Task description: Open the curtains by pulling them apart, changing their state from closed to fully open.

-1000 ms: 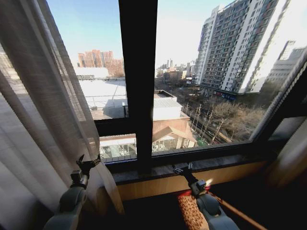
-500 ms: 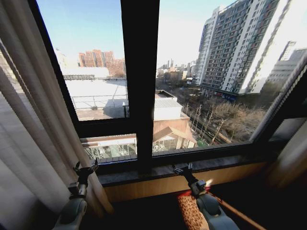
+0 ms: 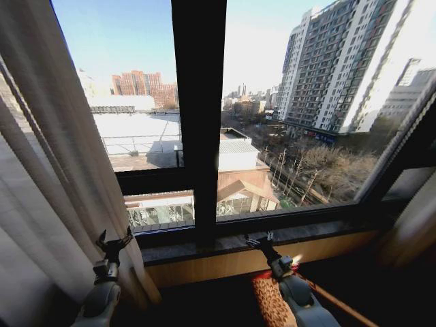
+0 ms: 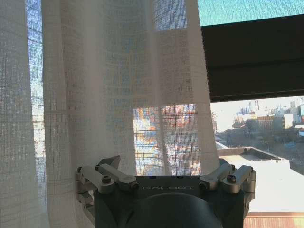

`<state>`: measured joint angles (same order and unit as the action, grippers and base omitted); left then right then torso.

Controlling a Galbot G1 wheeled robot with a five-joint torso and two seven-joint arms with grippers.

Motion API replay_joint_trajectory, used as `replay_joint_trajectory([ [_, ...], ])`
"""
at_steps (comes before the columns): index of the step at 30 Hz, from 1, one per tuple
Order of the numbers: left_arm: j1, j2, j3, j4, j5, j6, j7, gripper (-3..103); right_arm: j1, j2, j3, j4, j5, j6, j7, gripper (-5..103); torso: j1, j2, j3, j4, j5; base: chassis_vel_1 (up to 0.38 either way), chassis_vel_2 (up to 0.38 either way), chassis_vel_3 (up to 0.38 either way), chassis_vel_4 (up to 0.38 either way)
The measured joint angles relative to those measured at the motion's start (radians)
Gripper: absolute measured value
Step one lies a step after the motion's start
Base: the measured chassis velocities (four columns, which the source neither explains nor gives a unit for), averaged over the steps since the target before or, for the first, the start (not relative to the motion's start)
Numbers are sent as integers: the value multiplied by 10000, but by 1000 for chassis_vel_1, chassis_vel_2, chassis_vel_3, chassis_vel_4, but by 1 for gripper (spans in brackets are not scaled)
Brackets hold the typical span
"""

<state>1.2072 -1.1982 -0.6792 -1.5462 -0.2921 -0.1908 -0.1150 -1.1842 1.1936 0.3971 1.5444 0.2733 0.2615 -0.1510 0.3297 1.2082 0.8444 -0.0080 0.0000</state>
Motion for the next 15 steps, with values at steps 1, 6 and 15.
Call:
replay_joint_trajectory([
  [1,-76,41,0,48,-82,-30,188,98,0,0,0,0,0,0,0,100,0,0,0,0,0,0,0,0,0],
  [6,-127,5,28,100,-297,-273,426,77,0,0,0,0,0,0,0,100,0,0,0,0,-1,0,0,0,0],
  [15,-125,-65,-14,336,-444,-587,442,44,0,0,0,0,0,0,0,100,0,0,0,0,-1,0,0,0,0],
])
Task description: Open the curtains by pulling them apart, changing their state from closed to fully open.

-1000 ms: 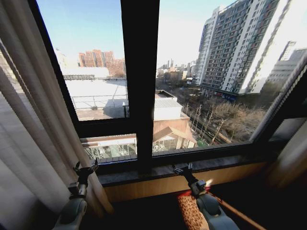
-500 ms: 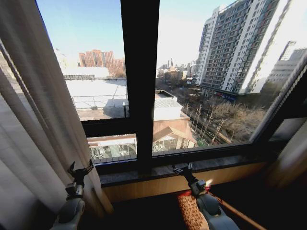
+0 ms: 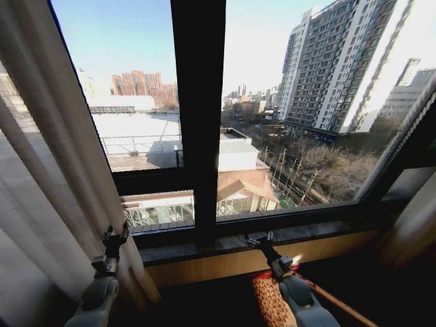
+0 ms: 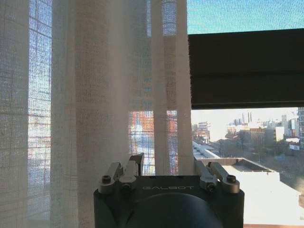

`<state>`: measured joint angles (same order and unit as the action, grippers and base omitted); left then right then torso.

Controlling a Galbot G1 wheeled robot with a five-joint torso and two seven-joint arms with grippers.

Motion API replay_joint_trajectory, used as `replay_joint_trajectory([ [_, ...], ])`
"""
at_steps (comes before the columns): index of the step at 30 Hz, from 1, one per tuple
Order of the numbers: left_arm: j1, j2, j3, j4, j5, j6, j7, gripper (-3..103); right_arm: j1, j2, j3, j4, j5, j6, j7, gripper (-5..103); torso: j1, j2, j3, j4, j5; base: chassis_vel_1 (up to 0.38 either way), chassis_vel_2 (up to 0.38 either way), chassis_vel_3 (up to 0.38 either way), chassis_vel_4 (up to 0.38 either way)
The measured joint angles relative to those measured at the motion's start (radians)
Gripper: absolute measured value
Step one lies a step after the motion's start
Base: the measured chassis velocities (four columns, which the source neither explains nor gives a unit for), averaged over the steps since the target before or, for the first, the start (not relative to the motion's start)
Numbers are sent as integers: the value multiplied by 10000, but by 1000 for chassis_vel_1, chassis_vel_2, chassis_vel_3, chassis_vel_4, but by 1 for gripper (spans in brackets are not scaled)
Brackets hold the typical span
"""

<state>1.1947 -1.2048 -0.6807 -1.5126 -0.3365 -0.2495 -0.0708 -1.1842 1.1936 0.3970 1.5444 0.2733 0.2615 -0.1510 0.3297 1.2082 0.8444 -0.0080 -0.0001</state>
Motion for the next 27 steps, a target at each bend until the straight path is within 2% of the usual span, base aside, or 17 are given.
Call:
replay_joint_trajectory([
  [2,0,-3,-30,11,-2,-4,-1,34,-1,0,0,0,0,0,0,100,0,0,0,0,0,0,0,0,0],
  [4,0,-5,-39,13,-4,-4,-1,34,0,0,0,0,0,0,0,100,0,-1,0,0,0,0,0,0,0],
  [8,-5,-5,-137,40,-13,-4,-7,12,0,0,1,0,0,0,0,100,0,0,0,0,0,0,0,0,0],
  [10,-4,-2,-150,42,-16,-4,-9,12,0,0,0,0,0,0,0,100,0,-1,0,0,0,0,0,0,0],
  [11,-1,4,-171,44,-23,-4,-12,3,0,0,0,0,0,0,0,100,0,-1,0,0,0,0,0,0,0],
  [20,71,29,-305,-9,-45,-4,-40,0,0,0,1,0,0,0,0,100,2,-1,1,-1,1,18,2,-14,2],
  [27,67,17,-337,3,-45,-22,-41,0,0,0,1,0,0,0,1,100,3,-2,1,-1,1,197,-3,-178,-1],
])
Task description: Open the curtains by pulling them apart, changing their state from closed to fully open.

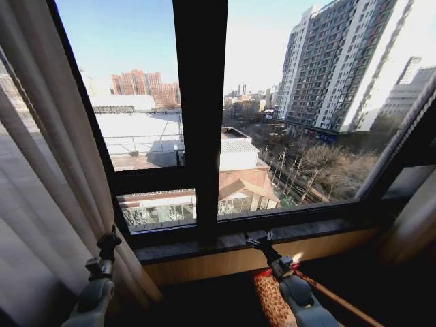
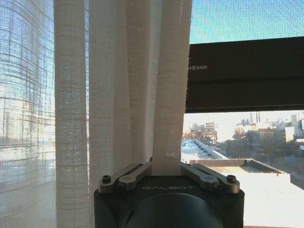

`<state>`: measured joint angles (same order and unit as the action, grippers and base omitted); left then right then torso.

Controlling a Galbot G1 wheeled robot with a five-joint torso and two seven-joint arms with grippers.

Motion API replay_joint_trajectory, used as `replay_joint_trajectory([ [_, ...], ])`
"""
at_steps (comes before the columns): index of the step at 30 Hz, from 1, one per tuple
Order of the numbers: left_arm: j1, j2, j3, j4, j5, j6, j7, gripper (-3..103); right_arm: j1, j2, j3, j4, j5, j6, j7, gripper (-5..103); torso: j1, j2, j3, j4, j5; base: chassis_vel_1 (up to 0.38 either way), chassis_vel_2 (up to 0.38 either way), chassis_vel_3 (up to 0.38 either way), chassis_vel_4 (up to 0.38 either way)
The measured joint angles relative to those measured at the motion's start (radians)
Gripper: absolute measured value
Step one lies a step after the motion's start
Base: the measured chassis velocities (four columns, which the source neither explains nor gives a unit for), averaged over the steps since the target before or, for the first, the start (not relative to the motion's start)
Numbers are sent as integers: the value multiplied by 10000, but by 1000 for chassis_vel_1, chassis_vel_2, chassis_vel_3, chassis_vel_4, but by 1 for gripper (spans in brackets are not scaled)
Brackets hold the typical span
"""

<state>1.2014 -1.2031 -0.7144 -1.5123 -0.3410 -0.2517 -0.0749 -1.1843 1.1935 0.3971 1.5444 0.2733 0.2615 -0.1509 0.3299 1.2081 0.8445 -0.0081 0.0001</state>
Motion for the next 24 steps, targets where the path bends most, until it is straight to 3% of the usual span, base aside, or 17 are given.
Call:
replay_joint_trajectory([
  [10,-130,42,-1,179,-5,-107,-4,0,-2,0,-1,0,0,0,0,100,-12,9,-6,4,-1,355,94,-339,-81],
  [24,-139,108,-40,382,-102,-388,-2,0,0,0,-2,0,0,0,0,100,3,-1,0,3,1,302,355,-323,-359],
])
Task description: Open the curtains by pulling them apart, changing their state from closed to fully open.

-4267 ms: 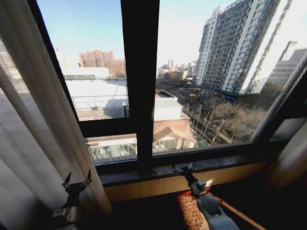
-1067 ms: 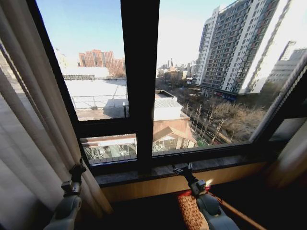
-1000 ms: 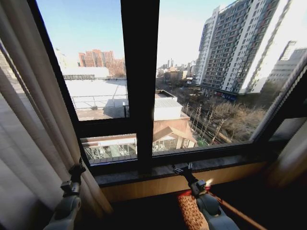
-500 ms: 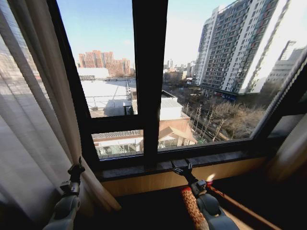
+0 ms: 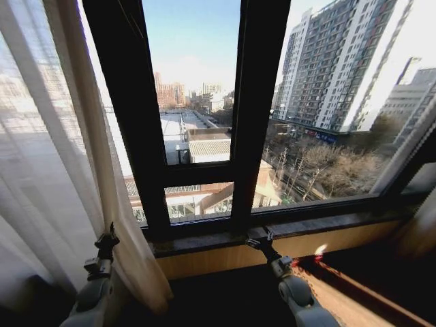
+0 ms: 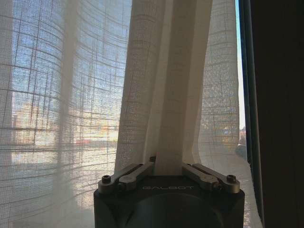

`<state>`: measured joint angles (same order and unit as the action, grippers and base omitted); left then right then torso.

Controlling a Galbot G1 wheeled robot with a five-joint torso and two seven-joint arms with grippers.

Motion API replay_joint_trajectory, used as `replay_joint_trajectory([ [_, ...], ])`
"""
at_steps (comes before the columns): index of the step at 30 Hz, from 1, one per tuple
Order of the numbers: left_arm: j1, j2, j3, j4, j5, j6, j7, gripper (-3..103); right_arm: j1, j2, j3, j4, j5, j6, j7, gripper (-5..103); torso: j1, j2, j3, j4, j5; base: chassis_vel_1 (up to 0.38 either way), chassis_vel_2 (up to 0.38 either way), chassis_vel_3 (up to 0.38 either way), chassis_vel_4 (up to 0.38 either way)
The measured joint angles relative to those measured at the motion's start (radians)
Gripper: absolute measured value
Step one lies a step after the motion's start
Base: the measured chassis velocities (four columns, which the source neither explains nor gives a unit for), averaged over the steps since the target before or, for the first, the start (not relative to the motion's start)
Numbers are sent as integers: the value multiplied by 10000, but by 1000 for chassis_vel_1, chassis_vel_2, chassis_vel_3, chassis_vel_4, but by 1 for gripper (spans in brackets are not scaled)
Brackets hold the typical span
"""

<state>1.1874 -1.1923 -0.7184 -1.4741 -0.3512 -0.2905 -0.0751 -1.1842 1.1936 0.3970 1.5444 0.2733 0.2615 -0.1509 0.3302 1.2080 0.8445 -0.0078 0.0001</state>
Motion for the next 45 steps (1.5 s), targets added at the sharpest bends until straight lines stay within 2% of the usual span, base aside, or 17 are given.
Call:
replay_joint_trajectory([
  [16,3,-56,6,35,6,-50,-12,0,-1,0,0,0,0,0,0,100,-11,6,-5,-2,-2,343,239,-346,-234],
  [34,8,-35,-19,124,9,-163,-17,0,0,0,5,0,0,0,1,100,-4,2,-1,-4,-4,50,32,-38,-24],
  [45,-86,-30,-1,240,10,-187,-17,0,0,0,1,0,0,0,0,100,-5,2,-1,-3,-1,195,185,-186,-196],
])
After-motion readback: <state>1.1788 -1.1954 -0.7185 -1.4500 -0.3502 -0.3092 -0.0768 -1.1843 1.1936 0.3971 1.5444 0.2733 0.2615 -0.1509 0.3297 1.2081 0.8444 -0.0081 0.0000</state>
